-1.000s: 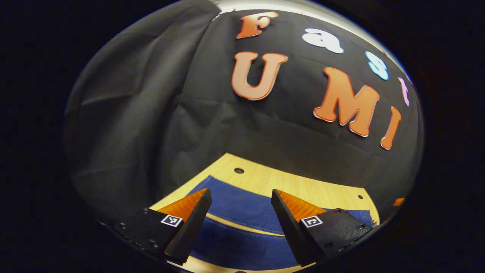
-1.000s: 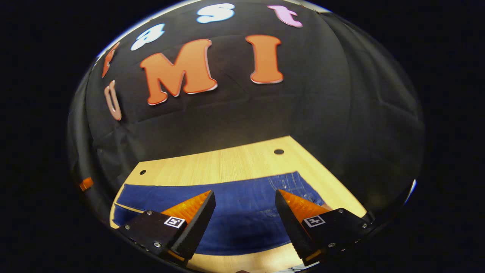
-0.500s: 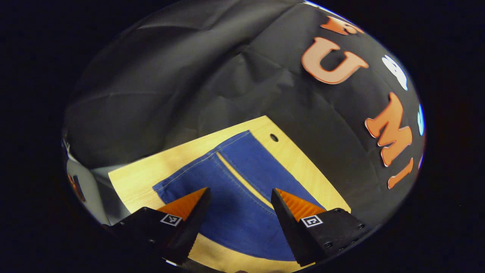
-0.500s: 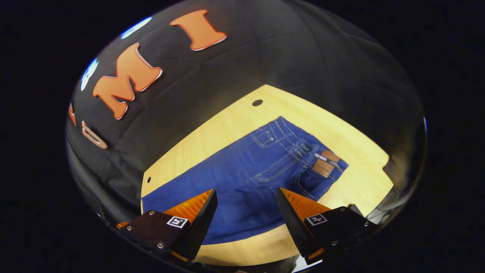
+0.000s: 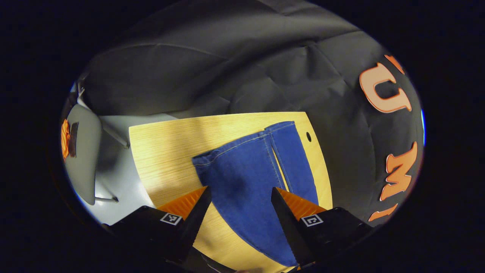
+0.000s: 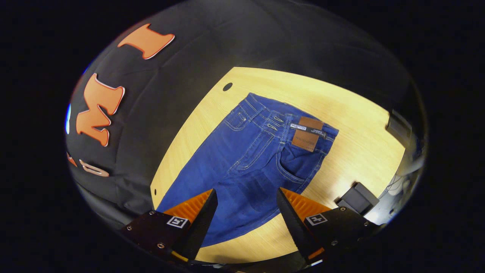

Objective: Grasp the waist and the cuffs of the jeans and fold them to make the two legs overlap; first hold the waist and fold one-third of the jeans toward the cuffs, then hold the cuffs and fold the remaining one-third in the same direction to finish folding.

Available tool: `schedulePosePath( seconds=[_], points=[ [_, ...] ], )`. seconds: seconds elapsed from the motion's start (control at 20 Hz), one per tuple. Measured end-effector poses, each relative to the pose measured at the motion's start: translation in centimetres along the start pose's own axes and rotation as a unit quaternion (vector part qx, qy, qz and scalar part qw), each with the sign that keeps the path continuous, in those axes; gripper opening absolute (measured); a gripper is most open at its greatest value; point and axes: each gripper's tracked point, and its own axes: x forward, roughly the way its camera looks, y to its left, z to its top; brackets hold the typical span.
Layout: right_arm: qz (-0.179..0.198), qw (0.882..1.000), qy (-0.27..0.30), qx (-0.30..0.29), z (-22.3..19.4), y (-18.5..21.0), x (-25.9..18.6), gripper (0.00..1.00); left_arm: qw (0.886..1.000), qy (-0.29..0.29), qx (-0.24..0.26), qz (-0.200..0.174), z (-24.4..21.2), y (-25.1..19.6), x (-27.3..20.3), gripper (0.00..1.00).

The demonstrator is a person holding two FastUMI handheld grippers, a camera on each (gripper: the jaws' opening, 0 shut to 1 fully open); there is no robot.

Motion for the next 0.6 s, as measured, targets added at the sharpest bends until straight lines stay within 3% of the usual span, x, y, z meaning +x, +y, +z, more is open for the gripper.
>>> schedulePosePath(
  seconds=[0.2, 0.45, 0.6],
  points=[
    [-0.011, 0.999, 0.013, 0.028, -0.4, -1.9, 1.0, 0.97, 0.999, 0.021, -0.048, 0.001, -0.7, 2.8, 1.5, 0.98],
    [-0.022, 0.998, 0.017, 0.059, -1.3, -3.6, 2.1, 0.98, 0.997, 0.004, -0.068, -0.042, 0.9, 2.1, 2.8, 0.95],
    [-0.026, 0.997, 0.016, 0.070, -1.2, -4.3, 2.5, 0.97, 0.997, 0.000, -0.063, -0.053, 1.5, 0.9, 4.5, 0.87]
  ],
)
